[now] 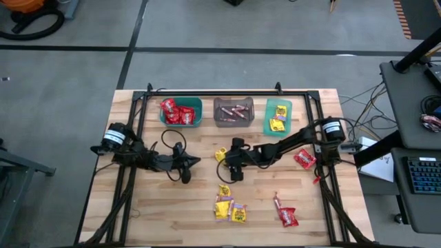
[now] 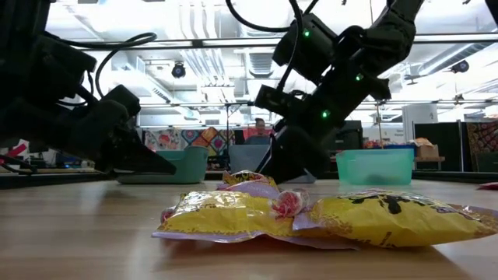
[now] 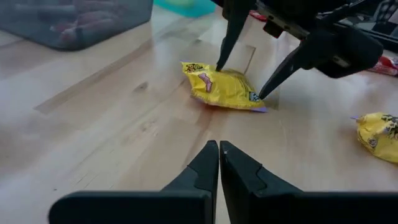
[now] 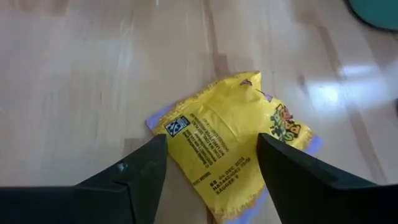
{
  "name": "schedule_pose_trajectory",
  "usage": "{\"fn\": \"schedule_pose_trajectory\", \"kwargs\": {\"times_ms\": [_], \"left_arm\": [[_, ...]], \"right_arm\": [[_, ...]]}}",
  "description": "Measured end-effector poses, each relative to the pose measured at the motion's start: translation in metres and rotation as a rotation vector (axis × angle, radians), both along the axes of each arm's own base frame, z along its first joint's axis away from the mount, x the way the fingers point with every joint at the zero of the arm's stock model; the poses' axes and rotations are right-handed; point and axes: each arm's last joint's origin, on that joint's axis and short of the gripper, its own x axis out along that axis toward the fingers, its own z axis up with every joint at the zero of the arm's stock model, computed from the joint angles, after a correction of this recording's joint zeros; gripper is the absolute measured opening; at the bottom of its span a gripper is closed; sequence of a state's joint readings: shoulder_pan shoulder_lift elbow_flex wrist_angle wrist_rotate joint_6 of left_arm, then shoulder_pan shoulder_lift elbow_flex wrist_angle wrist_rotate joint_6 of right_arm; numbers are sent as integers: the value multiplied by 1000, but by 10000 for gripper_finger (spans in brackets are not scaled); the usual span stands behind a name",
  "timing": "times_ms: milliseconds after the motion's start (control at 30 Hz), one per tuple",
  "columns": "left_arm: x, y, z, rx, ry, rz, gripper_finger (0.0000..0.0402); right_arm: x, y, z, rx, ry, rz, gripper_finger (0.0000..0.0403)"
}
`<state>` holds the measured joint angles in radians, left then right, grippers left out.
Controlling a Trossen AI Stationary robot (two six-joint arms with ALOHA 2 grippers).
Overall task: Sort candy
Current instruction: Put the yellow candy into the light green bin
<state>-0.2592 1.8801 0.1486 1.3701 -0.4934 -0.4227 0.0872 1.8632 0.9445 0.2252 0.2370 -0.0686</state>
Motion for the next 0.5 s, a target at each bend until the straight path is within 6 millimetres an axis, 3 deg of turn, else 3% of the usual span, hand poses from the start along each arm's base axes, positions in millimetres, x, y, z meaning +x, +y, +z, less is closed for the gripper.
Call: {"fn": "schedule_pose_trajectory", "kwargs": {"times_ms": [233, 500], "left_arm": [[2, -1, 3, -16, -38, -4, 0], [3, -2, 10, -21, -102, -18, 0]], "right_arm": [[2, -1, -5, -19, 2, 8, 188], [2, -1, -5, -15, 0, -3, 43]]}}
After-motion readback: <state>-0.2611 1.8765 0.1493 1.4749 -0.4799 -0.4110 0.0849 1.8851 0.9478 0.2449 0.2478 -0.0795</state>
